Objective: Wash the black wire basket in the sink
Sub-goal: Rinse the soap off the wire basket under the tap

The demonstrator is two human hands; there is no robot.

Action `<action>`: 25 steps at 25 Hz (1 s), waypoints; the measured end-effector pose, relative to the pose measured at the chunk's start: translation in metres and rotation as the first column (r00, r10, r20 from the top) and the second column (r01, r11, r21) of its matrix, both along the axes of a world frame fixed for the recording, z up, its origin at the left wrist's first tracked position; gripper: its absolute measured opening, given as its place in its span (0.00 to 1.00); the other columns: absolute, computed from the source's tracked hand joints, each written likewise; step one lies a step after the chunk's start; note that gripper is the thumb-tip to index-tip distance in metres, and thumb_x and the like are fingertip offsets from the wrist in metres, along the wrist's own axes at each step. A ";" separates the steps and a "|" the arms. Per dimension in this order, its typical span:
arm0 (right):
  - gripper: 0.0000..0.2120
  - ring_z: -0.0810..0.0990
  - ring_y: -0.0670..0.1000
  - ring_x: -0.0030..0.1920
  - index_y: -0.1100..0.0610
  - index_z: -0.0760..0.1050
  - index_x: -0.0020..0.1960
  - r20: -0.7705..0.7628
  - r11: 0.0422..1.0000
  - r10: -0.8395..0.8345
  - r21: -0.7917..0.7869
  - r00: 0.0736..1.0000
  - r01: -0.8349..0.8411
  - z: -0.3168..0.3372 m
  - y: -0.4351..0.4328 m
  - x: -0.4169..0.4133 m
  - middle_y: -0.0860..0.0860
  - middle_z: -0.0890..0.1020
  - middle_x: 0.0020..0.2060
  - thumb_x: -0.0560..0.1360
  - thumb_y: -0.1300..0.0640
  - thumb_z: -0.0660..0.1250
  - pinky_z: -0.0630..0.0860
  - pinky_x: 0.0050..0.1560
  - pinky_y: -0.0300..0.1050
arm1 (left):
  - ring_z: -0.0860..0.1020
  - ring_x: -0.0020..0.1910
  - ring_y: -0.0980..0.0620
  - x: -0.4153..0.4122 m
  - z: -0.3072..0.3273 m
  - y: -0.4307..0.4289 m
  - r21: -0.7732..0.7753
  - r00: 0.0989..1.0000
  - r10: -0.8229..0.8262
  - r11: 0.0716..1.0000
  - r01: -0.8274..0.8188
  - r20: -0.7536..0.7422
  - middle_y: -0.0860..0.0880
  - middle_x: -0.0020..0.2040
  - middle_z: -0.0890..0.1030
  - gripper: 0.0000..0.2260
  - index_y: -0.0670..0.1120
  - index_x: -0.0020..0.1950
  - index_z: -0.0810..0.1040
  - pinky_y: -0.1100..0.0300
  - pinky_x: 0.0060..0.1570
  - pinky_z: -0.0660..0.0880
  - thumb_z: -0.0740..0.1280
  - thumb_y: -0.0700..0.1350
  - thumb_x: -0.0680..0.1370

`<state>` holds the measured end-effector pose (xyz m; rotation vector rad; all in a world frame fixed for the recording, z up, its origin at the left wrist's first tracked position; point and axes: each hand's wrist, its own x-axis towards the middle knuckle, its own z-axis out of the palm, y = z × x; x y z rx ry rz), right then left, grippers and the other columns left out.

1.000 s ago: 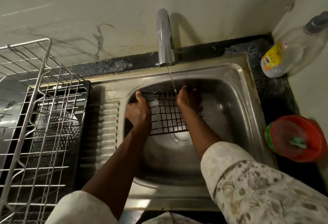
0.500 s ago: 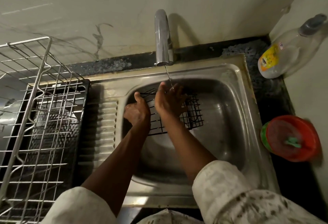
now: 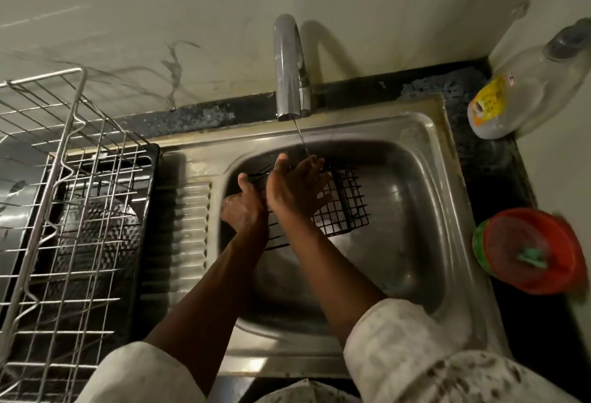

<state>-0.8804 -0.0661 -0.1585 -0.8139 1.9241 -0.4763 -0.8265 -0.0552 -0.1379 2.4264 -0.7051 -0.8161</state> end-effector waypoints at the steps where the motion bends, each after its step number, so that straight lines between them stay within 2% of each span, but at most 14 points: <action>1: 0.37 0.38 0.59 0.81 0.56 0.38 0.82 -0.020 0.999 -0.036 0.030 0.999 0.036 -0.007 -0.006 -0.016 0.54 0.39 0.81 0.82 0.34 0.40 0.37 0.77 0.66 | 0.72 0.69 0.37 -0.003 0.001 0.000 -0.025 1.000 0.007 1.000 -0.007 -0.012 0.33 0.68 0.75 0.33 0.32 0.69 0.73 0.51 0.69 0.65 0.54 0.61 0.83; 3: 0.34 0.46 0.61 0.81 0.57 0.44 0.82 -0.094 0.991 -0.081 0.098 0.992 0.090 -0.027 -0.016 -0.057 0.58 0.46 0.82 0.83 0.38 0.41 0.42 0.77 0.66 | 0.71 0.69 0.38 -0.008 0.005 0.003 -0.044 1.000 -0.004 0.999 0.004 -0.001 0.34 0.70 0.73 0.32 0.32 0.71 0.70 0.53 0.68 0.64 0.54 0.60 0.84; 6: 0.32 0.58 0.62 0.78 0.56 0.53 0.81 -0.084 0.963 -0.229 0.127 0.970 0.239 -0.052 -0.025 -0.097 0.60 0.59 0.79 0.83 0.38 0.45 0.50 0.77 0.65 | 0.70 0.70 0.40 -0.015 0.010 0.000 -0.047 0.998 -0.050 0.998 0.051 0.036 0.34 0.71 0.72 0.32 0.32 0.72 0.69 0.58 0.64 0.61 0.53 0.59 0.85; 8: 0.33 0.56 0.62 0.79 0.56 0.51 0.82 -0.103 0.965 -0.218 0.125 0.971 0.230 -0.042 -0.019 -0.078 0.60 0.57 0.80 0.83 0.38 0.44 0.49 0.77 0.65 | 0.70 0.70 0.40 -0.013 0.009 0.000 -0.023 0.997 -0.059 0.998 0.060 0.042 0.33 0.71 0.72 0.32 0.31 0.72 0.69 0.57 0.66 0.61 0.52 0.60 0.85; 11: 0.37 0.41 0.61 0.81 0.53 0.41 0.83 -0.052 1.000 -0.029 -0.004 0.998 0.029 -0.010 0.005 -0.015 0.55 0.42 0.82 0.81 0.33 0.41 0.38 0.77 0.64 | 0.72 0.68 0.37 -0.006 0.005 -0.003 0.017 0.997 -0.053 0.998 0.052 0.048 0.32 0.67 0.75 0.34 0.31 0.67 0.74 0.51 0.69 0.63 0.52 0.61 0.84; 13: 0.39 0.39 0.59 0.81 0.53 0.39 0.82 -0.077 0.997 0.053 -0.043 0.996 -0.057 -0.011 0.016 -0.008 0.52 0.40 0.82 0.80 0.30 0.39 0.37 0.77 0.64 | 0.73 0.68 0.36 -0.004 0.004 -0.001 0.042 0.999 -0.042 0.998 0.041 0.034 0.32 0.66 0.76 0.34 0.31 0.66 0.75 0.50 0.69 0.64 0.52 0.61 0.84; 16: 0.35 0.49 0.60 0.81 0.54 0.43 0.83 -0.103 0.991 -0.114 0.065 0.988 0.121 -0.049 -0.007 -0.068 0.54 0.48 0.82 0.82 0.35 0.40 0.45 0.78 0.64 | 0.68 0.72 0.36 -0.010 0.008 0.000 0.018 0.999 -0.028 0.999 0.027 0.019 0.32 0.71 0.71 0.35 0.32 0.72 0.68 0.50 0.71 0.61 0.52 0.62 0.84; 19: 0.34 0.60 0.61 0.77 0.54 0.49 0.82 -0.080 0.950 -0.261 0.157 0.962 0.271 -0.069 -0.014 -0.105 0.55 0.56 0.81 0.83 0.36 0.42 0.53 0.76 0.62 | 0.69 0.70 0.37 -0.014 0.009 -0.003 -0.044 1.000 -0.018 0.999 0.018 -0.004 0.34 0.71 0.71 0.33 0.33 0.73 0.68 0.51 0.70 0.63 0.54 0.61 0.83; 21: 0.37 0.54 0.61 0.79 0.57 0.46 0.82 -0.093 0.973 -0.203 0.095 0.975 0.212 -0.054 0.001 -0.076 0.56 0.52 0.82 0.82 0.34 0.41 0.49 0.77 0.63 | 0.70 0.70 0.38 -0.014 0.009 -0.005 -0.058 1.000 -0.029 0.998 0.029 0.007 0.34 0.71 0.71 0.33 0.33 0.73 0.68 0.52 0.70 0.63 0.55 0.61 0.84; 23: 0.41 0.43 0.57 0.81 0.56 0.41 0.82 -0.073 0.998 -0.057 -0.023 0.996 0.055 -0.039 0.029 -0.036 0.52 0.43 0.82 0.79 0.30 0.37 0.39 0.77 0.62 | 0.71 0.70 0.38 -0.011 0.009 -0.006 -0.046 1.000 -0.009 0.999 0.009 0.003 0.33 0.70 0.73 0.33 0.32 0.71 0.70 0.52 0.69 0.64 0.55 0.61 0.84; 25: 0.43 0.40 0.54 0.81 0.55 0.39 0.82 -0.127 0.997 0.021 -0.076 0.992 -0.031 -0.043 0.042 -0.028 0.51 0.40 0.81 0.77 0.29 0.36 0.37 0.77 0.61 | 0.71 0.69 0.37 -0.008 0.007 -0.005 -0.033 1.000 -0.019 0.999 0.020 0.005 0.32 0.68 0.74 0.33 0.31 0.69 0.72 0.51 0.69 0.64 0.54 0.61 0.84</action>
